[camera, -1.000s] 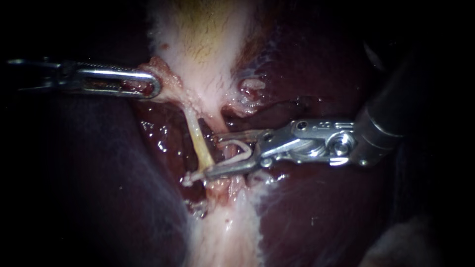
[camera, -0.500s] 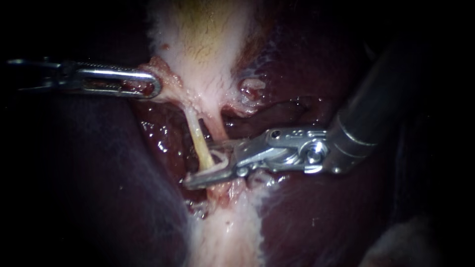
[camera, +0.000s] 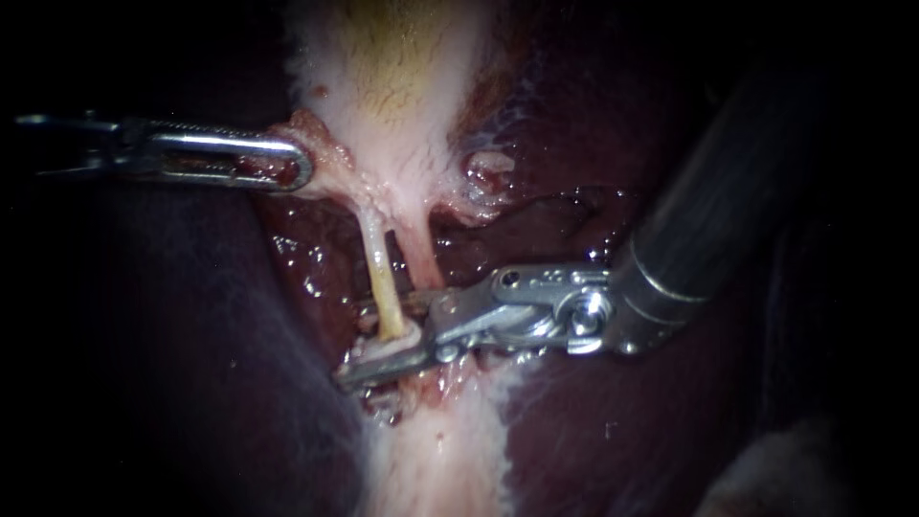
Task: Clipping second clip left tube
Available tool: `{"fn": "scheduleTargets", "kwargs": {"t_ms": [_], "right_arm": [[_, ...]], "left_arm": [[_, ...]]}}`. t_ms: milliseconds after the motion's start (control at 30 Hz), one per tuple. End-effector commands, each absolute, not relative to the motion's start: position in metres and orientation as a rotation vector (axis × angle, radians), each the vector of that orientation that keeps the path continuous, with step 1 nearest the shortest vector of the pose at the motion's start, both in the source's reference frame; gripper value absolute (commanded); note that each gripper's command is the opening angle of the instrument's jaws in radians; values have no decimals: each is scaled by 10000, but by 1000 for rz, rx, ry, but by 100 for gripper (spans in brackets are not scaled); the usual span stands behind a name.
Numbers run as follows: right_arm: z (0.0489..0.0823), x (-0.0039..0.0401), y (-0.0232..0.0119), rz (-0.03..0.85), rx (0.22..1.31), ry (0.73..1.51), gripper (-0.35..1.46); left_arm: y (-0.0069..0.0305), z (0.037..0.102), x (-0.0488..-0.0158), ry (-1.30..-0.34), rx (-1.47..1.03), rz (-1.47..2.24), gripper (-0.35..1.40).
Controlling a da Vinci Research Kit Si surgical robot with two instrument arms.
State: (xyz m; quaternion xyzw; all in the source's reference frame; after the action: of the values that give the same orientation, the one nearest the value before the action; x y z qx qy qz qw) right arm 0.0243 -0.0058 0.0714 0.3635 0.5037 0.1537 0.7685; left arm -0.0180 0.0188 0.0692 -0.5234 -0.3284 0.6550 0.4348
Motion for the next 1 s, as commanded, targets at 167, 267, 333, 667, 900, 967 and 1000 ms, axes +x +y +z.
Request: {"fn": "scheduleTargets", "kwargs": {"t_ms": [167, 267, 333, 667, 900, 967, 1000], "right_arm": [[699, 245, -68, 287, 831, 1107, 48], [690, 246, -75, 263, 860, 1126, 48], [685, 247, -79, 248, 874, 1138, 48], [657, 255, -98, 181, 945, 1186, 46], [656, 256, -96, 166, 955, 1193, 42], [656, 256, -93, 171, 955, 1199, 41], [656, 256, -92, 174, 953, 1200, 41]], "left_arm": [[188, 692, -180, -817, -1303, 1631, -35], [188, 692, -179, -817, -1303, 1631, -35], [188, 692, -179, -817, -1303, 1631, -35], [188, 692, -179, -818, -1303, 1631, -35], [188, 692, -179, -818, -1303, 1631, -35], [188, 692, -179, -818, -1303, 1631, -35], [188, 692, -179, -818, -1303, 1631, -35]]}}
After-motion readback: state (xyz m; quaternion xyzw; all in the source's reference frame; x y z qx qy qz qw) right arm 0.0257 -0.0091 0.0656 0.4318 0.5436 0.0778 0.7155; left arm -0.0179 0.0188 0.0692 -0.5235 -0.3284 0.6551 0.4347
